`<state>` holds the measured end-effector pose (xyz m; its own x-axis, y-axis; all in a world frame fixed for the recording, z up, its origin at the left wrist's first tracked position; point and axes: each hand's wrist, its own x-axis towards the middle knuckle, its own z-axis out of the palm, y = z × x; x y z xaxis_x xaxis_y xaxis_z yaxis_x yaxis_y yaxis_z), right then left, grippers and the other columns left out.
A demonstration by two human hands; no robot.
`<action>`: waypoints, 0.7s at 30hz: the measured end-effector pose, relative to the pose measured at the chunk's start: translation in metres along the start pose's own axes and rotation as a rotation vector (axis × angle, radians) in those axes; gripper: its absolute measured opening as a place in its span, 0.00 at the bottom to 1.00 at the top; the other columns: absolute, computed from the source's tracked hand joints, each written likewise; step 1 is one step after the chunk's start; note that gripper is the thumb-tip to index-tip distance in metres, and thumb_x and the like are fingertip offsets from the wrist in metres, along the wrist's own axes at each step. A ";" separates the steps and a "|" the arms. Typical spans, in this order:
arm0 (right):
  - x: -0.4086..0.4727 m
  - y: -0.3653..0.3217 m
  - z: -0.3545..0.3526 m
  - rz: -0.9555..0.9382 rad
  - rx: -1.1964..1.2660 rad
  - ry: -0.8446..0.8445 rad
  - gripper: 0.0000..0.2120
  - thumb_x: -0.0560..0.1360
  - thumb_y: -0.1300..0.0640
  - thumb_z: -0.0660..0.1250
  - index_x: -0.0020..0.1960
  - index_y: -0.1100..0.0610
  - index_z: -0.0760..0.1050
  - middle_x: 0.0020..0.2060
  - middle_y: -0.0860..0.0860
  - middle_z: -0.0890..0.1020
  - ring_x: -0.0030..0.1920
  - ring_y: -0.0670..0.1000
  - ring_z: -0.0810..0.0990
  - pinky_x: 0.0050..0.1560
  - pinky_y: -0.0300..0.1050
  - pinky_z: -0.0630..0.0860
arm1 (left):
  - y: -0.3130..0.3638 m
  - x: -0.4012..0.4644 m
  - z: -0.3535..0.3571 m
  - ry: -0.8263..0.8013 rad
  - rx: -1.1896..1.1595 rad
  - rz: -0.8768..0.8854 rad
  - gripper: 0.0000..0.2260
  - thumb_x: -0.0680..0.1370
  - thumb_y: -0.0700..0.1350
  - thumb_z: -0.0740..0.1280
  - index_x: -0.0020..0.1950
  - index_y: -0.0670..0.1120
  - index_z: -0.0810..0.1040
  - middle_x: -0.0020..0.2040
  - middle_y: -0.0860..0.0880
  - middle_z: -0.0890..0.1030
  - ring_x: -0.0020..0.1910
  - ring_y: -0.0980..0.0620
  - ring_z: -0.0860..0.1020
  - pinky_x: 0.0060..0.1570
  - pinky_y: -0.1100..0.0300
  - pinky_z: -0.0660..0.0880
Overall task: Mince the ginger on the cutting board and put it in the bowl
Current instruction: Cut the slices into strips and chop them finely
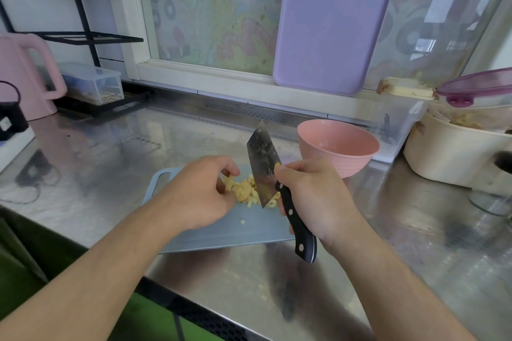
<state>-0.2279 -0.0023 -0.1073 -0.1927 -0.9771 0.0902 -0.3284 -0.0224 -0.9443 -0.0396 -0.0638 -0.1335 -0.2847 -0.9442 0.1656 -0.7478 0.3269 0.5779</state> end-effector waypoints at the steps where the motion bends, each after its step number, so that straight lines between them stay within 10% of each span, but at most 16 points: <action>1: 0.000 0.000 0.000 0.000 -0.010 -0.002 0.18 0.81 0.61 0.64 0.42 0.76 0.73 0.25 0.61 0.74 0.21 0.51 0.68 0.32 0.46 0.66 | 0.000 0.000 0.000 -0.004 -0.001 0.003 0.16 0.78 0.43 0.71 0.61 0.60 0.78 0.49 0.59 0.77 0.44 0.59 0.79 0.37 0.70 0.69; 11: 0.000 0.001 0.000 0.007 -0.016 0.005 0.18 0.81 0.60 0.63 0.41 0.76 0.72 0.25 0.60 0.74 0.21 0.51 0.68 0.32 0.46 0.68 | -0.004 0.004 0.015 0.206 0.148 0.057 0.11 0.79 0.40 0.67 0.56 0.55 0.81 0.53 0.57 0.74 0.49 0.54 0.72 0.49 0.59 0.70; 16: 0.001 0.000 0.000 0.013 -0.022 0.006 0.18 0.81 0.60 0.64 0.40 0.74 0.74 0.24 0.59 0.76 0.21 0.51 0.69 0.33 0.48 0.70 | 0.004 0.003 0.016 0.236 -0.266 -0.058 0.09 0.77 0.42 0.73 0.50 0.57 0.83 0.45 0.56 0.84 0.39 0.59 0.81 0.33 0.73 0.71; 21: 0.000 0.000 0.000 0.016 -0.029 0.006 0.18 0.81 0.60 0.64 0.41 0.74 0.77 0.23 0.58 0.76 0.22 0.51 0.68 0.32 0.47 0.68 | 0.003 0.004 0.025 0.217 -0.191 -0.090 0.07 0.77 0.46 0.73 0.50 0.59 0.83 0.42 0.60 0.83 0.39 0.61 0.80 0.35 0.70 0.70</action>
<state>-0.2276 -0.0020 -0.1078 -0.2031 -0.9761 0.0772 -0.3523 -0.0007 -0.9359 -0.0583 -0.0650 -0.1510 -0.0722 -0.9622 0.2625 -0.6322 0.2477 0.7341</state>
